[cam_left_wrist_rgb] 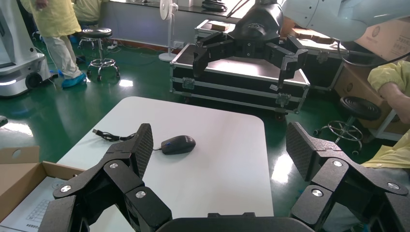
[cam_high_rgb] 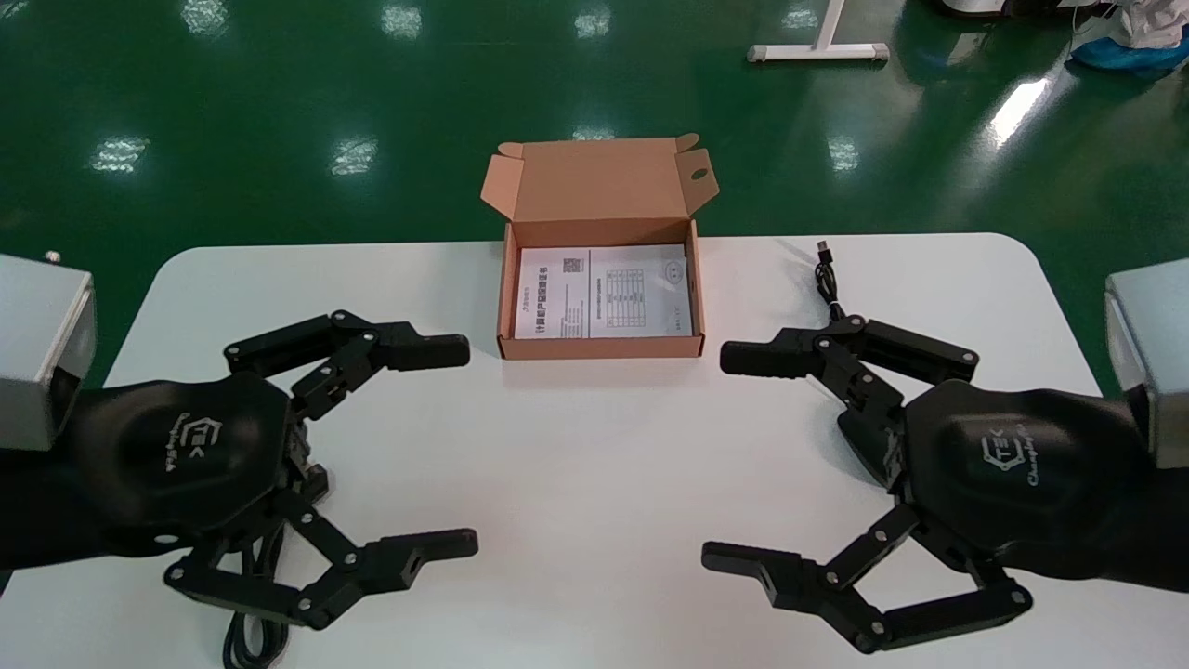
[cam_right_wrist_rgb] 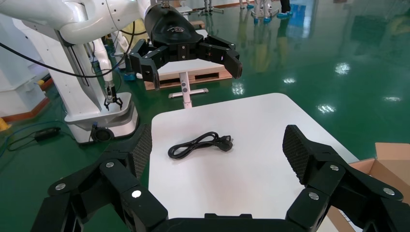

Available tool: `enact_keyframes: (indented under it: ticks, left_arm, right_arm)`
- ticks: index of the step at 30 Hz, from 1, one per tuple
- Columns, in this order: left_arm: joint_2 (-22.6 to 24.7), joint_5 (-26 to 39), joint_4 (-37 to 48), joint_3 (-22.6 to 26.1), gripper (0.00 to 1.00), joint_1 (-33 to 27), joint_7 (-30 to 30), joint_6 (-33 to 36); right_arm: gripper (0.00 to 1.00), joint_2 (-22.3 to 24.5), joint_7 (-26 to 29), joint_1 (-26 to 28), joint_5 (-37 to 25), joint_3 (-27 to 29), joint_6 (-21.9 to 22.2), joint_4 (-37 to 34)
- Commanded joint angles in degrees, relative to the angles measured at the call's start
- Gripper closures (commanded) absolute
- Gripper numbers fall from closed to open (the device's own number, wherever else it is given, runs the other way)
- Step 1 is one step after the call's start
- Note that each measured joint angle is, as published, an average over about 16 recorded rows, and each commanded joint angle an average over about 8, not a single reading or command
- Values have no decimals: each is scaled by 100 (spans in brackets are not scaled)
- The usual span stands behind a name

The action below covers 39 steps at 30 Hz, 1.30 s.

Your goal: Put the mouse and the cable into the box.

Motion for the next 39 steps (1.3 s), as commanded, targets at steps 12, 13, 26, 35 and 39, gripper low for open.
enact_keyframes:
  ticks: [12, 13, 26, 35, 39]
  left_arm:
    - [7, 4, 10, -2, 0, -5, 14, -6]
    - [7, 4, 10, -2, 0, -5, 14, -6]
    - [-257, 18, 537, -208, 0, 1073, 624, -400]
    - [-570, 182, 547, -677, 0, 2496, 1655, -1462]
    - [-643, 235, 489, -910, 0, 3200, 2030, -2032]
  right_arm:
    - [0, 0, 1, -1, 0, 0, -1, 1]
    - [0, 0, 1, 0, 0, 0, -1, 1]
    - [0, 191, -345, -171, -959, -129, 629, -505]
    - [0, 234, -877, -393, -1844, -300, 1254, -1236]
    - [0, 178, -1129, -376, -2150, -375, 1446, -1691]
